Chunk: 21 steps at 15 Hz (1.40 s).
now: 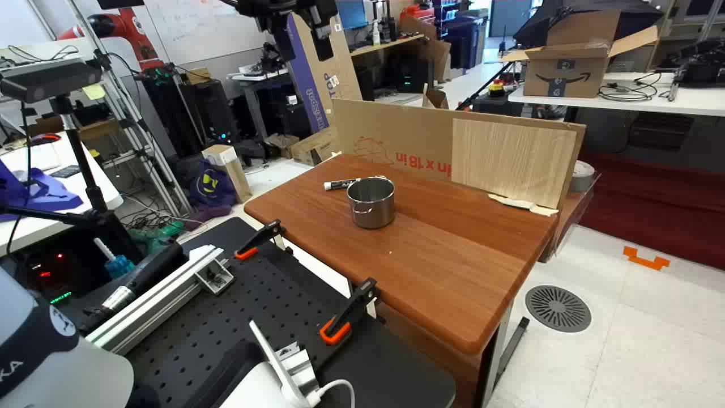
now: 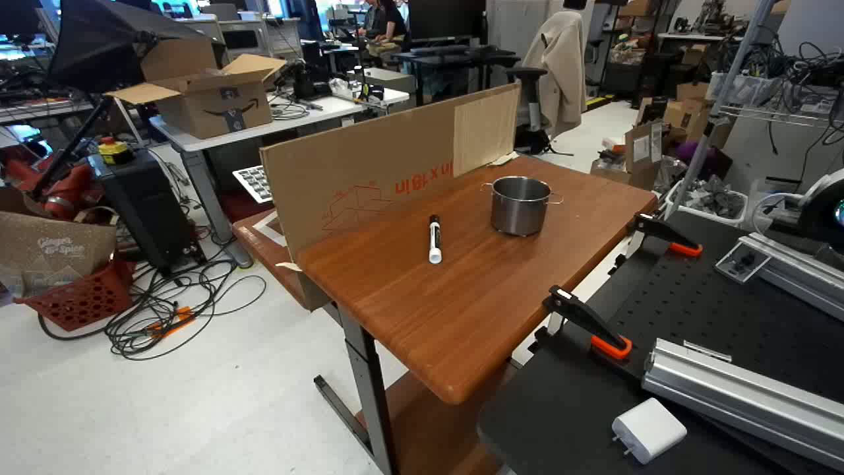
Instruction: Put the marker in the pot
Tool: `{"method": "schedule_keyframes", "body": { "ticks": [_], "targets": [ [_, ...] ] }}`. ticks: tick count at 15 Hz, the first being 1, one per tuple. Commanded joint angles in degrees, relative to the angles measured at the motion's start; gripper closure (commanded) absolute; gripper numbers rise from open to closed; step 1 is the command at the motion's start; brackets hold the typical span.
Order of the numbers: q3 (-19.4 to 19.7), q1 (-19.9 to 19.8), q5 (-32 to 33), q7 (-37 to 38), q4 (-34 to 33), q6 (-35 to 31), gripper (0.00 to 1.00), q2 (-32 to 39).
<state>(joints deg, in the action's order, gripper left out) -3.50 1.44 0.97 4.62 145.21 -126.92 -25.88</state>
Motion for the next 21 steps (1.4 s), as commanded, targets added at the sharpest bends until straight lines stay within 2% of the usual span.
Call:
{"method": "schedule_keyframes", "body": {
  "ticks": [1,17,21],
  "targets": [
    [0.1,0.1,0.0,0.0,-0.1,0.1,0.0,0.0],
    [0.1,0.1,0.0,0.0,-0.2,0.1,0.0,0.0],
    [-1.8,0.8,-2.2,5.6,-0.8,-1.1,0.0,3.1]
  ]
}}
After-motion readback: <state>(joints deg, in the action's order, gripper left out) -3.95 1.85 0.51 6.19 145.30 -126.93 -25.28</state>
